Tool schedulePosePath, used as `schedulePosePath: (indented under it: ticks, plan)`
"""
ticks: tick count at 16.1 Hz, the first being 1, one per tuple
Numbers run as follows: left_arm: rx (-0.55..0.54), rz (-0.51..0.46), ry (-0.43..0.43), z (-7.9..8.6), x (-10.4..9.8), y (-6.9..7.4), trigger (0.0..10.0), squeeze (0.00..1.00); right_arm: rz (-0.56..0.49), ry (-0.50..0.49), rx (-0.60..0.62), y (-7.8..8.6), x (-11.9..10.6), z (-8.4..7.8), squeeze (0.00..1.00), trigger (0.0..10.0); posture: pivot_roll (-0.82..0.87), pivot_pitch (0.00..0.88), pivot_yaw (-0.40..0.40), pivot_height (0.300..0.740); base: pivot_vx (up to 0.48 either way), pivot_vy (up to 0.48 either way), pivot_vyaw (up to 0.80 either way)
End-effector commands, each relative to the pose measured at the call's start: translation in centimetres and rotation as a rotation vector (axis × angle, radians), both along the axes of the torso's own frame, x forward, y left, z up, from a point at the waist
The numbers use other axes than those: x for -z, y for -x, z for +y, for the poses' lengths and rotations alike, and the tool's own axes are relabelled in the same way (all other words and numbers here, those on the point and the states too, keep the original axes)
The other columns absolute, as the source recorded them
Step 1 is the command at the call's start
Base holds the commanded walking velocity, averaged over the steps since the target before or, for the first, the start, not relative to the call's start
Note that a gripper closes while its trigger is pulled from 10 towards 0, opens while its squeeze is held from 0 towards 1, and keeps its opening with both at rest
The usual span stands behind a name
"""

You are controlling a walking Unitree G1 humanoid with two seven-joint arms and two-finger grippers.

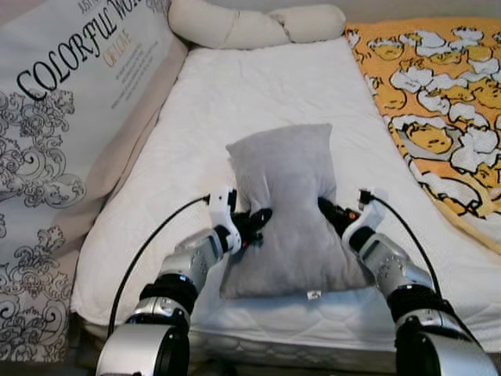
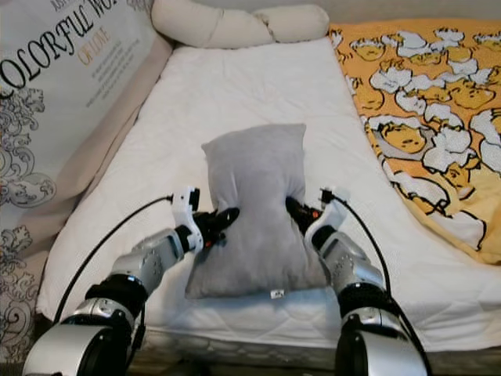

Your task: Clean up the room

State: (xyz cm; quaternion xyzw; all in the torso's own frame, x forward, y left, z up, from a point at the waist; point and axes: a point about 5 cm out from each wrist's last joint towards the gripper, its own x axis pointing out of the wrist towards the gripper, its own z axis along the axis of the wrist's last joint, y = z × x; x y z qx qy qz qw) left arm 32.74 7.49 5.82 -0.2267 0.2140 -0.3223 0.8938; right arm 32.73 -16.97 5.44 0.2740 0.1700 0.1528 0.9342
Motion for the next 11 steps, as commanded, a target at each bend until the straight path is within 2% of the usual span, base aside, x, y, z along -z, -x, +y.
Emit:
schedulePosePath:
  ticks: [1, 3, 5, 9, 10, 11]
  plan:
    - [0.044, -0.055, -0.003, -1.4, -1.6, -0.6, 0.0, 0.00, -0.027, -0.035, -0.031, -0.3, -0.7, 1.6, 0.00, 0.0, -0.09, 0.000, 0.133, 0.740, 0.000, 0.000, 0.00]
    - [0.033, -0.141, -0.018, -1.6, -3.5, -1.4, 0.0, 0.00, -0.082, -0.063, -0.001, -0.5, -2.2, 2.0, 0.00, 0.0, -0.08, 0.000, 0.133, 0.740, 0.000, 0.000, 0.00]
    - [-0.016, -0.295, -0.033, -1.5, -7.1, -1.6, 0.0, 0.00, -0.185, -0.059, 0.013, -0.4, -4.9, 2.7, 0.00, 0.0, -0.09, 0.000, 0.148, 0.740, 0.000, 0.000, 0.00]
    - [-0.073, -0.383, -0.045, -0.7, -9.2, -1.2, 0.0, 0.00, -0.266, -0.054, 0.027, 0.2, -7.4, 2.6, 0.00, 0.0, -0.10, 0.000, 0.141, 0.740, 0.000, 0.000, 0.00]
    - [-0.091, -0.472, -0.118, -0.1, -10.0, -0.4, 10.0, 0.00, -0.304, -0.016, 0.024, 1.1, -8.5, 2.5, 0.00, 0.0, -0.10, 0.000, 0.125, 0.740, 0.000, 0.000, 0.00]
    - [-0.102, -0.515, -0.235, 0.5, -9.9, 0.5, 10.0, 0.00, -0.319, 0.071, 0.026, 2.1, -9.0, 2.6, 0.00, 10.0, -0.09, 0.000, 0.114, 0.740, 0.000, 0.000, 0.00]
